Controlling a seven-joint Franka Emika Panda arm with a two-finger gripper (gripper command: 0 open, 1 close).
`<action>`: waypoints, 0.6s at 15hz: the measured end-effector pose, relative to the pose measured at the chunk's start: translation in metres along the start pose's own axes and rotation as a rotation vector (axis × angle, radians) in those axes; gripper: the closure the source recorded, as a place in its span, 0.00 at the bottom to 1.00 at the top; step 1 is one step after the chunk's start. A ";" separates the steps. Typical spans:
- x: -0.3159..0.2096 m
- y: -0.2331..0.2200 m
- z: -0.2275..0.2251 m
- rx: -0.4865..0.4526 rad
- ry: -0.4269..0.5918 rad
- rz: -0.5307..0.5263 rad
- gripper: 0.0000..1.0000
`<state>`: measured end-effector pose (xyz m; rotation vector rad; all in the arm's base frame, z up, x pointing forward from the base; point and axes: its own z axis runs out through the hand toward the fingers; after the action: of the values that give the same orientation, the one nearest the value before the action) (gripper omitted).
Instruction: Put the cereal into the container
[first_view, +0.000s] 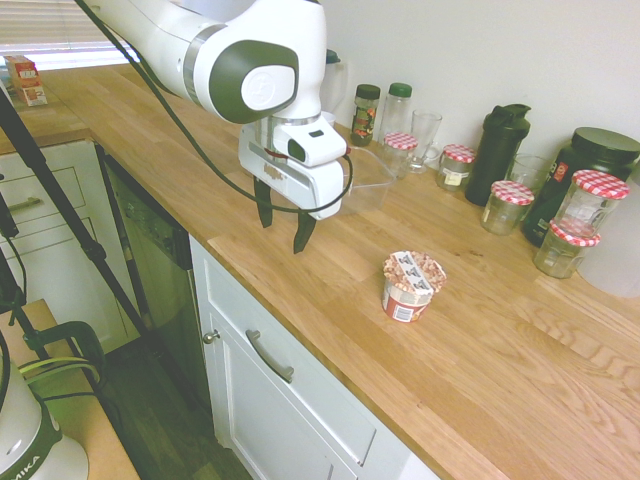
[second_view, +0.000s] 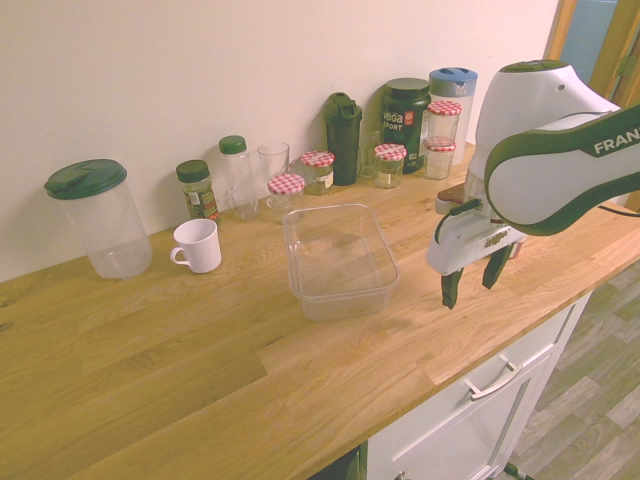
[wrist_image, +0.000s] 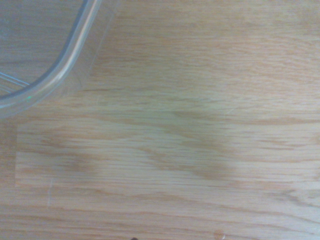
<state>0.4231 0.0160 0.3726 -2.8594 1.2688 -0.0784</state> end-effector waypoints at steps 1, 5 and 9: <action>0.000 0.000 0.001 0.001 -0.003 0.002 0.00; 0.011 0.002 -0.010 0.087 0.075 0.061 0.00; 0.034 0.051 -0.024 0.167 0.141 0.185 0.00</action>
<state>0.4070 -0.0433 0.3968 -2.6237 1.4690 -0.3700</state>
